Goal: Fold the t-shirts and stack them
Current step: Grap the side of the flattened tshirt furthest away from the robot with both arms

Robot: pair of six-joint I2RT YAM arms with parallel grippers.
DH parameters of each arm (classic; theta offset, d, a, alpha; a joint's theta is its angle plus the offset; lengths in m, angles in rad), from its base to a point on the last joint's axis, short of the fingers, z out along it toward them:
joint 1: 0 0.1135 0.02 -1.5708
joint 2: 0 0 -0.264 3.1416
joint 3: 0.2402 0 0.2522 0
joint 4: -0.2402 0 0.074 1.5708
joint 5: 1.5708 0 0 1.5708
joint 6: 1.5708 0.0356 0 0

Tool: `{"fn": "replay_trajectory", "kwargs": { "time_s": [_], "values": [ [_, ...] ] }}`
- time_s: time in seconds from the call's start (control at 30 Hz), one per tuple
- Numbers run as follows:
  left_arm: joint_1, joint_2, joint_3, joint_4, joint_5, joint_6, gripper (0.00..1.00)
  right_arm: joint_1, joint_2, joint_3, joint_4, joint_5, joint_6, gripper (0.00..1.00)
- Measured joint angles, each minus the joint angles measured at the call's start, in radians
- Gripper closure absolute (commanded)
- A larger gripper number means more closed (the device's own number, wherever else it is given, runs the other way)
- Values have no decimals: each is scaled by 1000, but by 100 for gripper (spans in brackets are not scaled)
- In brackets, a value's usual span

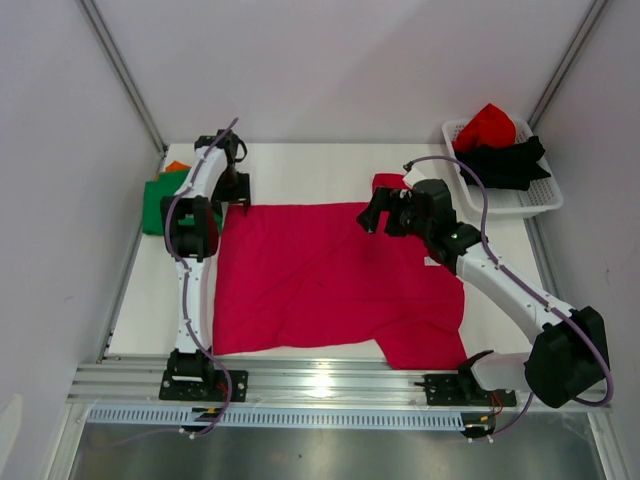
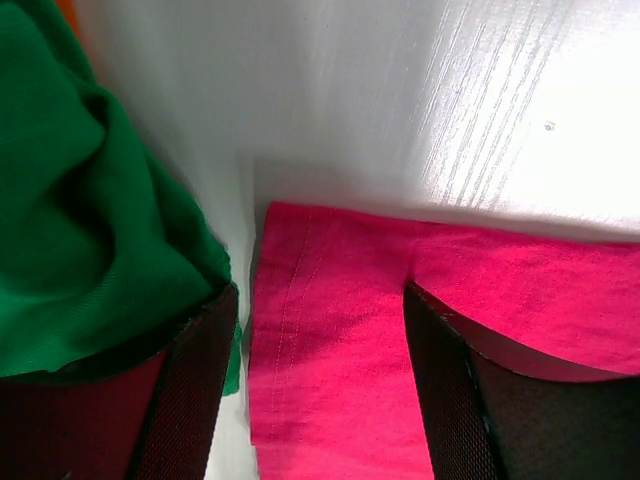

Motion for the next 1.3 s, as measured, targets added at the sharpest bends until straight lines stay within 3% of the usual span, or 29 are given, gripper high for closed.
{"fn": "replay_trajectory", "kwargs": {
  "time_s": [0.07, 0.13, 0.17, 0.2, 0.3, 0.43, 0.47, 0.73, 0.83, 0.87, 0.9, 1.3],
  "values": [
    [0, 0, 0, 0, 5, 9, 29, 2, 0, 0, 0, 0, 0, 7],
    [0, 0, 0, 0, 8, 17, 38, 2, 0, 0, 0, 1, 0, 7],
    [0, 0, 0, 0, 8, 20, 58, 3, 0, 0, 0, 1, 0, 7],
    [0, 0, 0, 0, 10, 16, 68, 4, 0, 0, 0, 1, 0, 7],
    [1, 0, 0, 0, 12, 31, 87, 4, 0, 0, 0, 1, 0, 7],
    [4, 0, 0, 0, 25, 34, 92, 4, 0, 0, -1, 3, 0, 7],
    [5, 0, 0, 0, 30, 34, 99, 4, 0, 0, -2, 3, 0, 7],
    [14, 0, -9, 4, 43, 34, 99, 5, 0, 0, -16, 8, 0, 7],
    [14, 0, -14, 11, 42, 38, 56, 5, 0, 0, -21, 8, 0, 7],
    [14, 0, -17, 16, 42, 32, 45, 6, 0, 0, -23, 8, 0, 7],
    [14, 0, -17, 16, 42, 29, 41, 6, 0, 0, -23, 8, 0, 7],
    [19, 0, -19, 21, 42, 5, 36, 6, 0, 0, -26, 10, 0, 7]
  ]
}}
